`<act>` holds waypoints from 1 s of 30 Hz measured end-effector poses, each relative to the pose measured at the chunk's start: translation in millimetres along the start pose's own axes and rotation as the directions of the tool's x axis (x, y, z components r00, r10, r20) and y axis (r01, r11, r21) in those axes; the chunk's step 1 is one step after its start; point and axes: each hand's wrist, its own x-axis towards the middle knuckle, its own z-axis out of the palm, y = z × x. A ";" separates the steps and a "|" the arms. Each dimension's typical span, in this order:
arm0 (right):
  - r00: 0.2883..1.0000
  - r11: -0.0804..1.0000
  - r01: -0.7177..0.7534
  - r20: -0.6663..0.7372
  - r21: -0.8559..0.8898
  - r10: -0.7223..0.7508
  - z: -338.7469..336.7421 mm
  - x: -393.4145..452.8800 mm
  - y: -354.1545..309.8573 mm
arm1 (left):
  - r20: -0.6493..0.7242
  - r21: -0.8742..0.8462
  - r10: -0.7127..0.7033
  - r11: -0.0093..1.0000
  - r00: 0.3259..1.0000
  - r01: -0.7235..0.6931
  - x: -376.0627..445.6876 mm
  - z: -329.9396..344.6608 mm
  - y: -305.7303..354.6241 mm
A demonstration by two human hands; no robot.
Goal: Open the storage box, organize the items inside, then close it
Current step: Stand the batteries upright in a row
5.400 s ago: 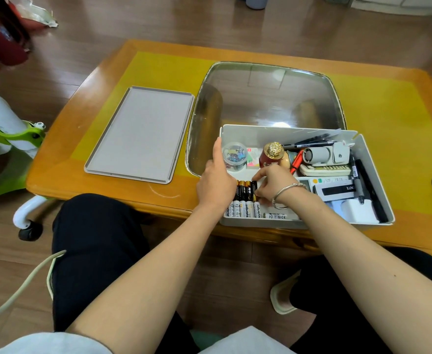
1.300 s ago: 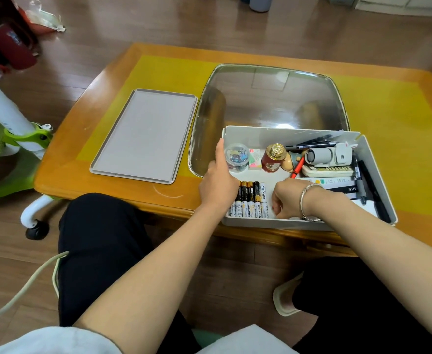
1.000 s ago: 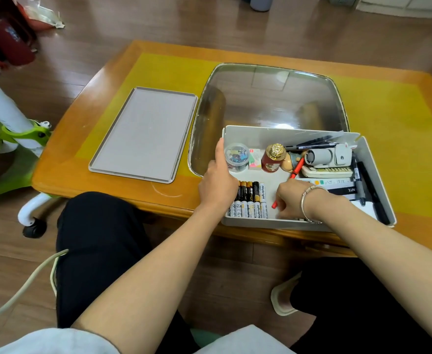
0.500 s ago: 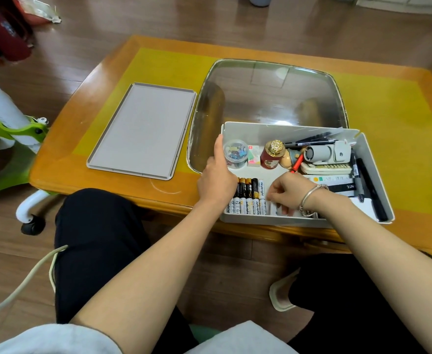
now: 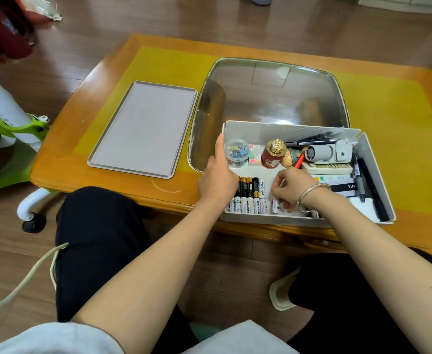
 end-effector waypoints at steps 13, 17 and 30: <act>0.987 0.998 -0.004 0.158 -0.063 0.014 2.1 -4.7 -2.0 | 0.004 -0.012 -0.008 1.000 1.000 0.008 -0.9 -0.7 0.8; 0.980 0.994 0.024 0.197 -0.106 -0.003 2.4 -5.5 -4.1 | 0.003 0.002 -0.009 1.000 1.000 0.009 -0.4 -0.5 0.9; 0.995 0.960 0.074 0.080 -0.271 -0.054 -9.1 -9.4 2.5 | 0.019 -0.002 -0.009 1.000 1.000 0.009 -1.5 -2.9 2.4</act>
